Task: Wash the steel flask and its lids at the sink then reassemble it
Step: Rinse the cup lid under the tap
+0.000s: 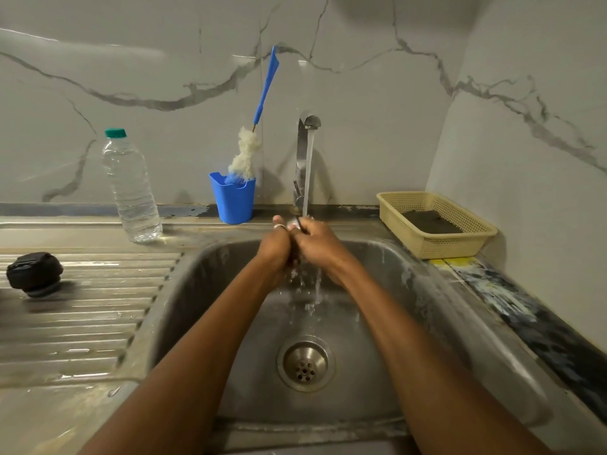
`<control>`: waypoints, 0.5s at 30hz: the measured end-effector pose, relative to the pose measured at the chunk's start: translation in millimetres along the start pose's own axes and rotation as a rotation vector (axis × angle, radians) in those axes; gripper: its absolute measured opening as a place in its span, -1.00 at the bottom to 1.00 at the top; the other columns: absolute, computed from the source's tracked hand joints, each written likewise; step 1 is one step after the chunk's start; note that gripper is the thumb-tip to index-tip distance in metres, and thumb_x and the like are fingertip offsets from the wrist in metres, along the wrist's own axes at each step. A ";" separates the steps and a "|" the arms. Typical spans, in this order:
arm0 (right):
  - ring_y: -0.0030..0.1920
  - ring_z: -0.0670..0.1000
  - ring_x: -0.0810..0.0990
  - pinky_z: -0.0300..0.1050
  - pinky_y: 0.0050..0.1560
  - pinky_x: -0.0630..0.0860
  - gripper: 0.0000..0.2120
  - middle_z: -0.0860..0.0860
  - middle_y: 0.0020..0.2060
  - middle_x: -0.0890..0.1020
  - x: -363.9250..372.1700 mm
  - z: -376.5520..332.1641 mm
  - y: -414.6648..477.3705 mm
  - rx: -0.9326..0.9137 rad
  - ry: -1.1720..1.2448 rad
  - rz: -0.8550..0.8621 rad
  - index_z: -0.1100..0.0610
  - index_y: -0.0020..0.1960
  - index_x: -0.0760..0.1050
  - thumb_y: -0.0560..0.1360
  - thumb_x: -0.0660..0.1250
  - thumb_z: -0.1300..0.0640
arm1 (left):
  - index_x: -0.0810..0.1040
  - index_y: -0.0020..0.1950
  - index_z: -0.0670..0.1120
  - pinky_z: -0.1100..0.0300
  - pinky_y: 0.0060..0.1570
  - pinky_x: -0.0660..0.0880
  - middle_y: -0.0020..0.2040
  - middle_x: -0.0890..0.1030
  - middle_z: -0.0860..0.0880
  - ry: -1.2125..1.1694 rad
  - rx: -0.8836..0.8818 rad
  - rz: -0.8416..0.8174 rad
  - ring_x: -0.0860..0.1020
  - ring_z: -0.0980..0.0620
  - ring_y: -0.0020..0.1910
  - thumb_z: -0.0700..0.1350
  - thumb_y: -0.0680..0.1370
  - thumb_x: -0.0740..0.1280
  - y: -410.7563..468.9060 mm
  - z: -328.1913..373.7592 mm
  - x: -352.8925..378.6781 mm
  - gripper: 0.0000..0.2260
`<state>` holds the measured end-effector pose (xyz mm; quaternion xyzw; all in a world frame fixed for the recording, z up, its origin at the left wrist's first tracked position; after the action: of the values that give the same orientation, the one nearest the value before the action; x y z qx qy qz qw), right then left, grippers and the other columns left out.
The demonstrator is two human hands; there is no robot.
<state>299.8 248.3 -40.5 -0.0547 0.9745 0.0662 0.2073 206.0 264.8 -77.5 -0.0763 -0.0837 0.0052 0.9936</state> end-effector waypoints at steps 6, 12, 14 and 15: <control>0.47 0.10 0.26 0.18 0.36 0.14 -0.52 -0.03 0.24 0.60 -0.1 -4.7 0.2 -0.214 -0.820 0.096 -0.04 0.10 0.62 0.65 0.03 -0.28 | 0.54 0.07 -0.20 0.29 -0.51 0.33 -0.27 0.58 -0.09 -0.277 -0.198 -0.022 0.43 0.09 -0.42 0.04 0.72 0.04 -7.3 0.7 -7.6 -0.61; 0.02 -0.05 0.53 0.19 0.29 0.36 -0.49 -0.16 -0.29 0.61 -13.3 -4.6 -0.7 -0.240 -0.496 0.118 -0.05 -0.33 0.55 0.61 0.14 -0.32 | 0.51 -0.08 -0.15 0.33 -0.55 0.25 -0.37 0.50 -0.04 -0.297 -0.231 -0.063 0.34 0.13 -0.46 0.00 0.70 0.05 -9.3 5.6 -7.8 -0.65; 0.06 -0.09 0.43 0.08 0.23 0.32 -0.56 -0.13 -0.21 0.60 -12.3 -7.9 -2.4 -0.299 -0.658 0.190 -0.06 -0.28 0.50 0.61 0.15 -0.30 | 0.51 -0.07 -0.15 0.35 -0.57 0.27 -0.36 0.50 -0.03 -0.324 -0.247 -0.071 0.34 0.14 -0.46 0.01 0.70 0.06 -10.1 4.9 -6.9 -0.65; 0.09 -0.09 0.42 0.05 0.22 0.32 -0.62 -0.10 -0.12 0.62 -8.8 -7.9 -2.2 -0.313 -0.683 0.179 -0.07 -0.21 0.51 0.61 0.16 -0.28 | 0.51 -0.08 -0.15 0.35 -0.57 0.28 -0.37 0.50 -0.03 -0.327 -0.251 -0.071 0.34 0.14 -0.46 0.02 0.70 0.06 -9.8 5.0 -7.0 -0.65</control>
<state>305.0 245.7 -29.9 0.0247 0.8282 0.2465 0.5027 198.2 255.7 -72.3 -0.1945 -0.2466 -0.0277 0.9490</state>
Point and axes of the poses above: each hand's wrist, its own y-axis towards the middle knuckle, its own x-axis out of the palm, z = x × y, the point moved 5 cm from there along y, towards the middle knuckle
